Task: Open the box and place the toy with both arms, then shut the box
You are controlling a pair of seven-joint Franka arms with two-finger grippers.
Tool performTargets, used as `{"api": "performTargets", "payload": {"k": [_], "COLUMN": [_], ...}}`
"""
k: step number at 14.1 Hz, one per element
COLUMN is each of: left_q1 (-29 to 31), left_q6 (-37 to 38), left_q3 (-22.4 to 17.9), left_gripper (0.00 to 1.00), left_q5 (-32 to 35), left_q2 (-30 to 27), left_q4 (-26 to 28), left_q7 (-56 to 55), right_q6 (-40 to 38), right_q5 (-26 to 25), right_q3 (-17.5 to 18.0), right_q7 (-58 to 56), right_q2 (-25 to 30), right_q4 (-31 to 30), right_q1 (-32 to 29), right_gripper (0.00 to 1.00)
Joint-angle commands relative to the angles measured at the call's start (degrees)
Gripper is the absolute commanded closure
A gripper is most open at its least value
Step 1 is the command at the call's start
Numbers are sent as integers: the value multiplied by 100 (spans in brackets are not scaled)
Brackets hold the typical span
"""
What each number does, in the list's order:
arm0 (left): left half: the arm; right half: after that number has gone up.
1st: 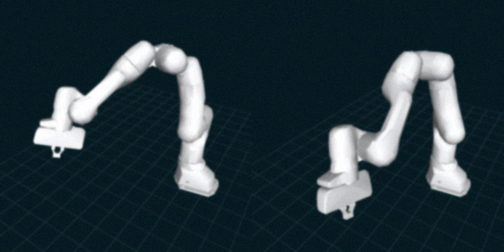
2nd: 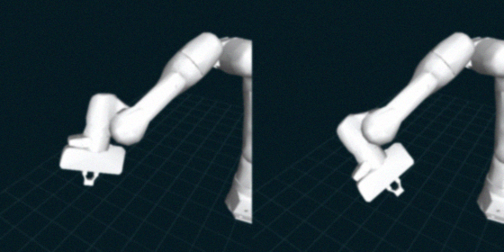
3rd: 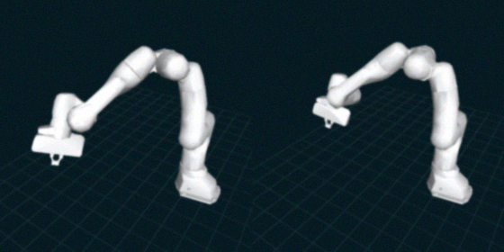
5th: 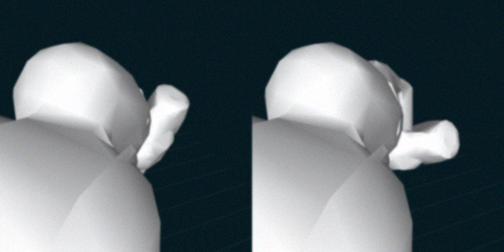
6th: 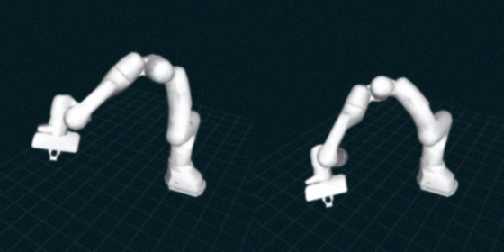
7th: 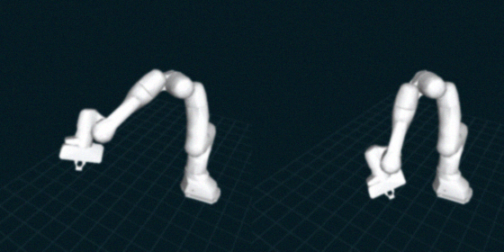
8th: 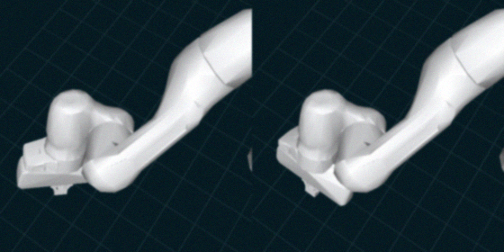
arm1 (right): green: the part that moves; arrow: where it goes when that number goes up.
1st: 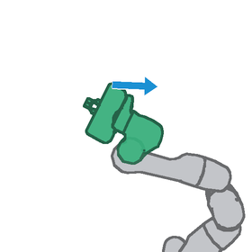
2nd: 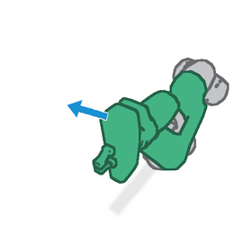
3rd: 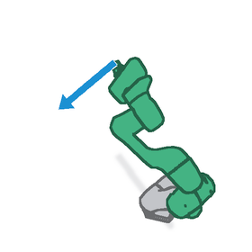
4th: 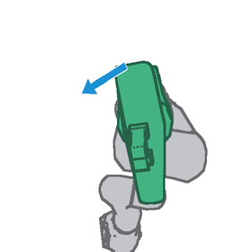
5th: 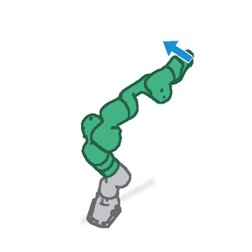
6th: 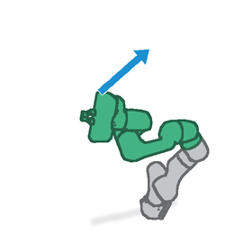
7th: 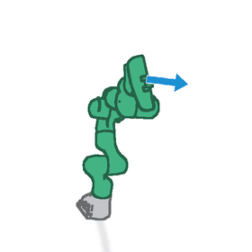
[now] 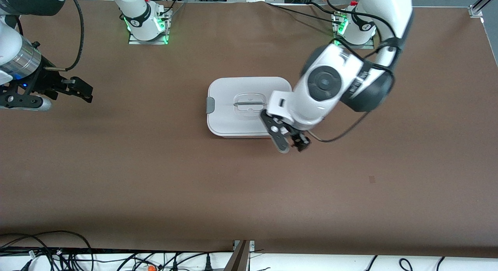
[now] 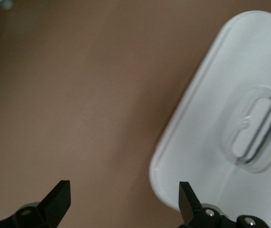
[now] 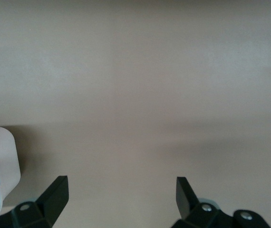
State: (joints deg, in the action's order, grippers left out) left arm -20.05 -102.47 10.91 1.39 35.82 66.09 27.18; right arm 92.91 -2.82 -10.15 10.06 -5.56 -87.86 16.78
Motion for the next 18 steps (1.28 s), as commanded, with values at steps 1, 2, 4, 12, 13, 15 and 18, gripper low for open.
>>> {"api": "performTargets", "payload": {"k": [1,2,4,12,13,15,18], "left_q1": [439,528,712,1513,1539,1583,1575], "left_q6": [402,420,421,429,429,769,1168], "left_q3": [-71,-237,-614,-1520,-1574,-1583,-1566], "left_gripper": [0,0,0,0,0,0,0], "left_q5": [151,151,151,125,90,81,63], "left_q2": [-101,-101,-154,-1391,-1663,-2208,-2544], "left_q4": [-376,-447,-456,605,894,1334,1363], "left_q7": [-107,-107,-107,-684,-1009,-2139,-2683], "right_q6": [-89,-89,-89,-98,-107,-98,-98], "right_q5": [-88,-88,-88,-88,-88,-88,-88], "right_q3": [13,13,13,13,13,13,22], "right_q7": [13,13,13,13,13,22,22], "right_q2": [-16,-15,-24,-24,-24,-24,-24], "right_q4": [76,76,76,76,76,76,76], "right_q1": [19,19,19,27,27,27,27], "right_gripper": [0,0,0,0,0,0,0]}}
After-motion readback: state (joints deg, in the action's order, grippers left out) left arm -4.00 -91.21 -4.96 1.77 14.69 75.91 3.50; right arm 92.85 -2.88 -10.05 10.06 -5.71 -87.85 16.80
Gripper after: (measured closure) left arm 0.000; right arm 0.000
